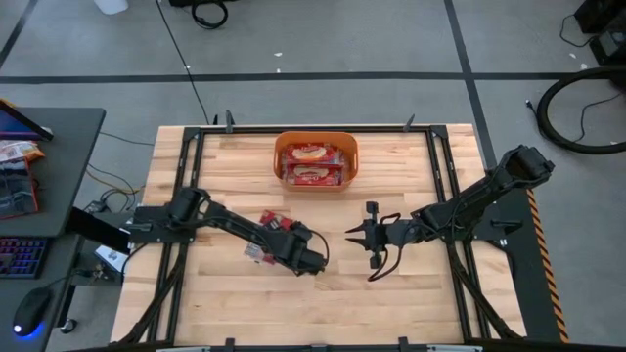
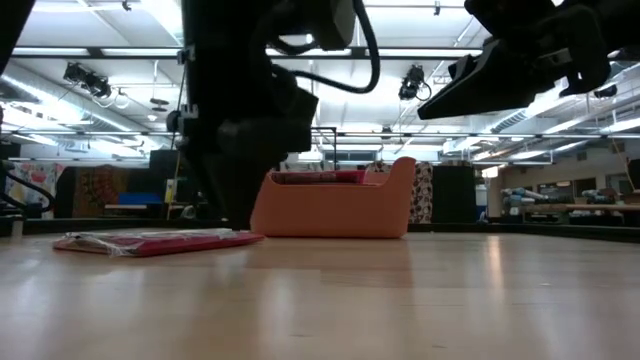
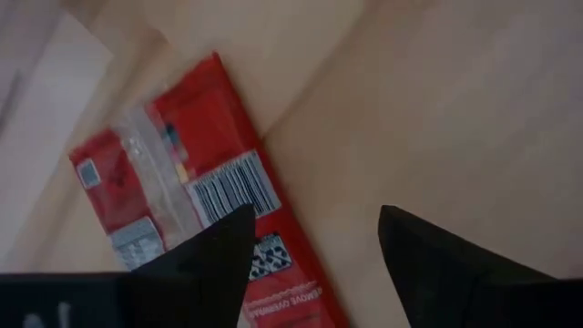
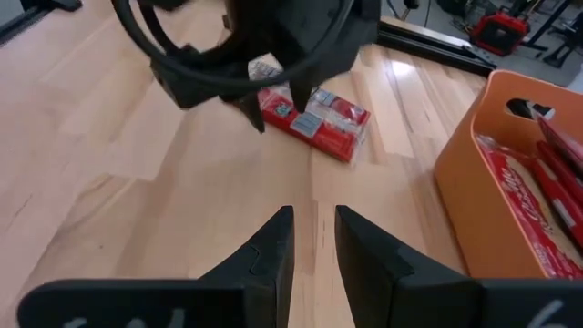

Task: Sort popcorn bags into baskets
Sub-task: Put the red popcorn bag into the orange bin

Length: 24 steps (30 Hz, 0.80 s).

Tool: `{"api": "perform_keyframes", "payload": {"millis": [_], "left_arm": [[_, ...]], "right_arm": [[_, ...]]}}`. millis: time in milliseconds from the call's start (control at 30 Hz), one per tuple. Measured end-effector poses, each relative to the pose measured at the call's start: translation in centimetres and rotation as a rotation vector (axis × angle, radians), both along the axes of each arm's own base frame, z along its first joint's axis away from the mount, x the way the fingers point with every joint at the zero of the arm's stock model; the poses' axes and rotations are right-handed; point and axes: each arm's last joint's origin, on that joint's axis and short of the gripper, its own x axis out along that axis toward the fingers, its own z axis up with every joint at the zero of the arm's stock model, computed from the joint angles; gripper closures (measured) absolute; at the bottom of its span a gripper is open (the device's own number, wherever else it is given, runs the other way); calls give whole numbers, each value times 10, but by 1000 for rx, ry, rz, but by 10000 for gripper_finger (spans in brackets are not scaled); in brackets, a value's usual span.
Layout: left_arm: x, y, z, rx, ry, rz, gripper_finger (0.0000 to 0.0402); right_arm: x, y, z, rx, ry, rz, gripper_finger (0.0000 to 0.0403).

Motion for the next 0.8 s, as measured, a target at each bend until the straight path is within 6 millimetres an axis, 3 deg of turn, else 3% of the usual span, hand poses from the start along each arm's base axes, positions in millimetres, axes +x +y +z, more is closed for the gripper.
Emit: {"api": "perform_keyframes", "payload": {"millis": [567, 667, 800], "left_arm": [[-13, 4, -30, 15, 193, 17, 225], [-16, 5, -32, 11, 219, -5, 254], [-18, 6, -33, 14, 255, -43, 325]], "right_arm": [[1, 1, 2, 2, -20, 15, 315], [1, 1, 2, 2, -20, 16, 315], [1, 1, 2, 1, -19, 17, 315]]}}
